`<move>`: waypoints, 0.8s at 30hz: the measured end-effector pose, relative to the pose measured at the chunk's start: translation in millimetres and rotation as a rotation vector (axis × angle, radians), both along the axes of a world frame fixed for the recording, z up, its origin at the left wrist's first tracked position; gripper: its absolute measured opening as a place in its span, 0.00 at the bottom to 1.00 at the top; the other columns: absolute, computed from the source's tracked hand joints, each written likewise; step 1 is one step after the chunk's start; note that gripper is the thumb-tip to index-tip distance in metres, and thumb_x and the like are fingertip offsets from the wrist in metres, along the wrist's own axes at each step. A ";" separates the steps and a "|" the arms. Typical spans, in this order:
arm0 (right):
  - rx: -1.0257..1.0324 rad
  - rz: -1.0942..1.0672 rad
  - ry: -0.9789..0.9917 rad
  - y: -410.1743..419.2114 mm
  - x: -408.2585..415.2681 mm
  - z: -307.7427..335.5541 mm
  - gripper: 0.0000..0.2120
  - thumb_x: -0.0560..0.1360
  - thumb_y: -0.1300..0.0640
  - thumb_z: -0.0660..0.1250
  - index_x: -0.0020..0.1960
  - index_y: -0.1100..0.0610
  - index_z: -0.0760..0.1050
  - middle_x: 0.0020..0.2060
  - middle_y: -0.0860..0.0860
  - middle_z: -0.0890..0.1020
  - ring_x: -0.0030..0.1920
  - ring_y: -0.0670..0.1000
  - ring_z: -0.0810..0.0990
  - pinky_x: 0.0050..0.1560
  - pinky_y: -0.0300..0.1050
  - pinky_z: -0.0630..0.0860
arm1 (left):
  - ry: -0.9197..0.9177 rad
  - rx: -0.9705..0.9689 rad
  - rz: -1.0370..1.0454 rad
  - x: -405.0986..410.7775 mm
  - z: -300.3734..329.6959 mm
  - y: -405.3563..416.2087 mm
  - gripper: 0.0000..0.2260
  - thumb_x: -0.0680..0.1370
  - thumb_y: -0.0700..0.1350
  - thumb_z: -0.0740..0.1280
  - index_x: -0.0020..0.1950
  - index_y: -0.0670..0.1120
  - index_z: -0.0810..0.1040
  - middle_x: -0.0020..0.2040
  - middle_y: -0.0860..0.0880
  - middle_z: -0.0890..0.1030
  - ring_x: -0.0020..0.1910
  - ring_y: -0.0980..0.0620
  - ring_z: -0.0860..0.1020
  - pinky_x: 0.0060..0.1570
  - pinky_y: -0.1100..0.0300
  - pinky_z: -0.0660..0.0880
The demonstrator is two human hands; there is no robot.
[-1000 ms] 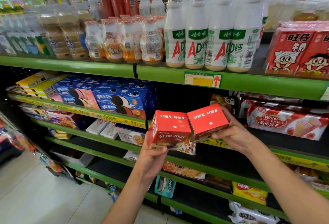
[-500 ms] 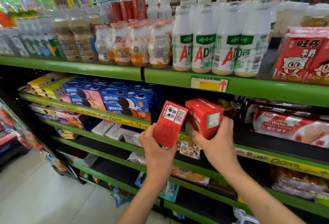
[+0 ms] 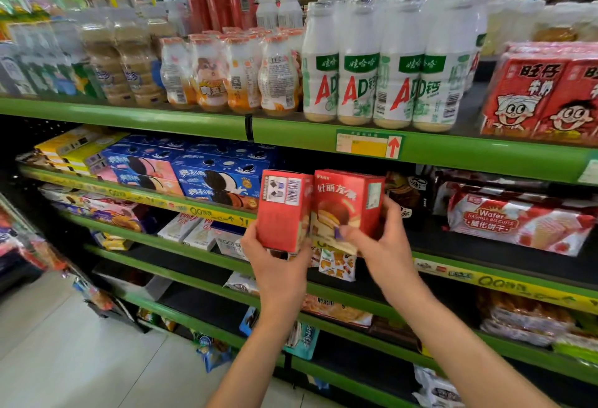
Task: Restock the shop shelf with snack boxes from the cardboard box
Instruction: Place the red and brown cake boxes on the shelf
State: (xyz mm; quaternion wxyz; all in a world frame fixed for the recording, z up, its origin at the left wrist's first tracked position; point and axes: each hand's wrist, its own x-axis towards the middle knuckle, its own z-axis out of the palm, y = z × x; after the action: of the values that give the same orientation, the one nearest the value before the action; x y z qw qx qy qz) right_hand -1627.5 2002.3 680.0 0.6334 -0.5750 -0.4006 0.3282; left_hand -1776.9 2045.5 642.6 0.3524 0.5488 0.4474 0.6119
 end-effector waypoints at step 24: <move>0.036 0.368 1.116 -4.1 22.1 -37.9 0.16 0.68 0.48 0.68 0.48 0.57 0.86 0.49 0.59 0.85 0.45 0.59 0.85 0.41 0.52 0.80 | 0.044 0.080 -0.090 0.1 5.8 -19.4 0.36 0.69 0.46 0.78 0.64 0.69 0.61 0.61 0.54 0.70 0.60 0.57 0.73 0.53 0.64 0.77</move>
State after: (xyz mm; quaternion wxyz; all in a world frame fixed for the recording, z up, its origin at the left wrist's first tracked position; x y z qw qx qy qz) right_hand -1605.4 1998.2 642.0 0.6907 -0.2254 -0.1053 0.6790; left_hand -1776.8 2026.1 648.4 0.3475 0.5952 0.4052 0.6007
